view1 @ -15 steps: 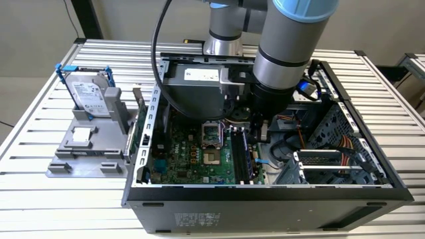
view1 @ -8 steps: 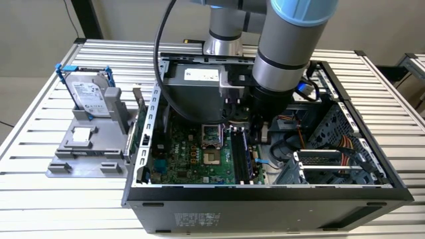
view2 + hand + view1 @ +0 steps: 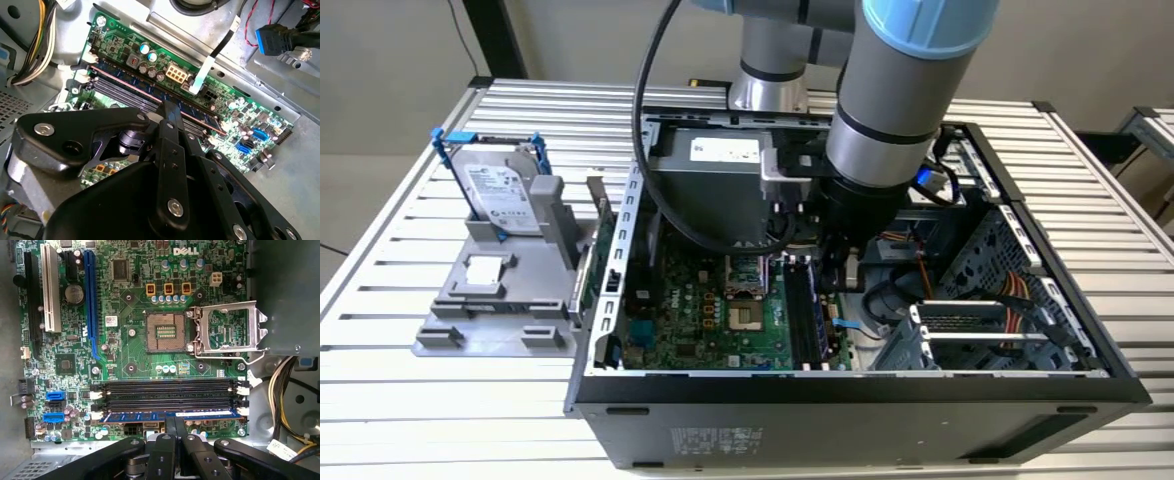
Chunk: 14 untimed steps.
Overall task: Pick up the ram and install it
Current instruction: 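Press down the ram until it locks into place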
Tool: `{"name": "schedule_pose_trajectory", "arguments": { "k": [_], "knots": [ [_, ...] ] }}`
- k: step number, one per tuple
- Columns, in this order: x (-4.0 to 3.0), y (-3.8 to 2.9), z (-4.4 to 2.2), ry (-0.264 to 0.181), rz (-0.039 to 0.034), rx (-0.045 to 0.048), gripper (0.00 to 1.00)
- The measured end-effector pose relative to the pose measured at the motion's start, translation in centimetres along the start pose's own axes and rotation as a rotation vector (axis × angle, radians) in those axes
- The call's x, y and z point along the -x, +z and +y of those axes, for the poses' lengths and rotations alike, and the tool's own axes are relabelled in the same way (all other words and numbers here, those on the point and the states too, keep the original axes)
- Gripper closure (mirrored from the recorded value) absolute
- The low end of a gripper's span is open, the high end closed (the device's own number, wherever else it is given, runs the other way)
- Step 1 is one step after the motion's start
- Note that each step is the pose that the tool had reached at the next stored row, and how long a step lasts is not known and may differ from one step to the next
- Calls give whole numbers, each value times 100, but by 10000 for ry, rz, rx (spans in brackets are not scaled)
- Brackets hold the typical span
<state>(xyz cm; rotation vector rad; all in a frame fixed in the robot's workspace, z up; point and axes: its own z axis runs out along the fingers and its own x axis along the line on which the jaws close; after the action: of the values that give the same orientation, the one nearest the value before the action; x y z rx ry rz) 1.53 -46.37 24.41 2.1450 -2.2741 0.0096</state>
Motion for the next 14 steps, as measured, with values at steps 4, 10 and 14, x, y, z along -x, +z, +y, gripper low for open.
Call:
{"name": "schedule_pose_trajectory", "arguments": {
  "k": [4, 10, 14],
  "knots": [
    [0, 9, 0, -1, -2, 3, 100],
    [2, 93, -1, -1, -2, 9, 100],
    [3, 167, -1, -1, -1, 9, 100]
  ]
}}
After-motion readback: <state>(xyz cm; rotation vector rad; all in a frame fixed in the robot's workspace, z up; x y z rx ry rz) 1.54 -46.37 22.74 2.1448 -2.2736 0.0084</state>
